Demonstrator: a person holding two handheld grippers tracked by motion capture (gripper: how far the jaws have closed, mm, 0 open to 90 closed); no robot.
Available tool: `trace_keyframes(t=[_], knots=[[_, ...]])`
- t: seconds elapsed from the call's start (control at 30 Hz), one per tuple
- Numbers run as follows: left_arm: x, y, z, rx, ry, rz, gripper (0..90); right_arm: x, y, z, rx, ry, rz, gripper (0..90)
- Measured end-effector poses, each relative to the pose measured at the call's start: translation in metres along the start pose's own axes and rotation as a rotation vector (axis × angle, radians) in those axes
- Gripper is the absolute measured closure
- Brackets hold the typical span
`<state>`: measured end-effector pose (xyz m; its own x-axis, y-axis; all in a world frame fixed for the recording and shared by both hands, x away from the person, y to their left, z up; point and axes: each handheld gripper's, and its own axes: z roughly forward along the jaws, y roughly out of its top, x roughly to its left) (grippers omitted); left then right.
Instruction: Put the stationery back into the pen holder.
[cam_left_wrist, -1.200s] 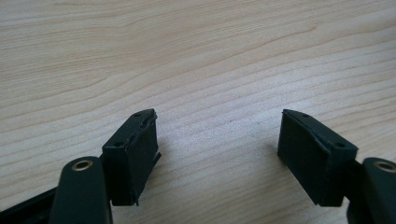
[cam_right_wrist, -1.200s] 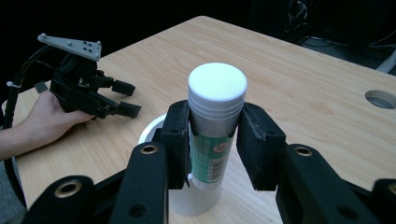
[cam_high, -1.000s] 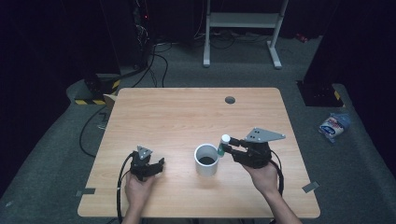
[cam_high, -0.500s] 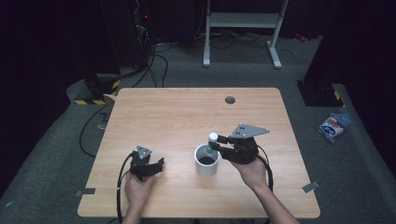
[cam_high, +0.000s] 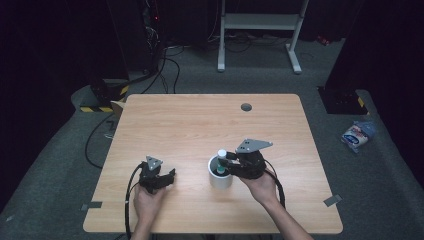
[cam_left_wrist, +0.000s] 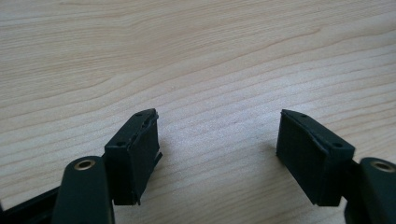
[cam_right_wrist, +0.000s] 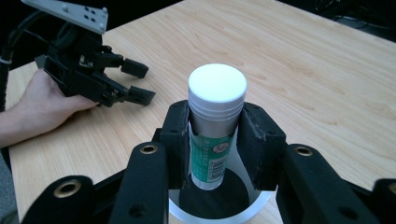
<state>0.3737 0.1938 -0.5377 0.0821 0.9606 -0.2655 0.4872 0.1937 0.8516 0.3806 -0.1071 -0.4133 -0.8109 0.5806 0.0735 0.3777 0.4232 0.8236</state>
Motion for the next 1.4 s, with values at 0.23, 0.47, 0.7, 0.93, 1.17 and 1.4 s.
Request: trace_keyframes(t=[0.23,0.47,0.7,0.93,1.17,1.4], knots=[[0.0,0.0,0.0,0.002,0.0,0.0,29.8,0.0,-0.009,0.01,0.026,-0.009,0.003,64.4],[0.0,0.0,0.0,0.001,-0.001,0.001,29.3,-0.001,-0.014,0.016,0.048,-0.009,0.009,64.3],[0.0,0.0,0.0,0.002,-0.002,0.001,29.1,0.0,-0.019,0.02,0.059,-0.018,-0.002,63.4],[0.0,0.0,0.0,0.004,-0.005,0.004,28.4,0.001,-0.022,0.023,0.081,-0.018,-0.007,62.0],[0.0,0.0,0.0,0.007,-0.004,0.011,28.4,0.002,-0.02,0.022,0.076,-0.017,-0.012,57.5],[0.0,0.0,0.0,0.006,-0.004,0.009,28.4,0.004,-0.019,0.013,0.05,-0.026,-0.025,50.5]])
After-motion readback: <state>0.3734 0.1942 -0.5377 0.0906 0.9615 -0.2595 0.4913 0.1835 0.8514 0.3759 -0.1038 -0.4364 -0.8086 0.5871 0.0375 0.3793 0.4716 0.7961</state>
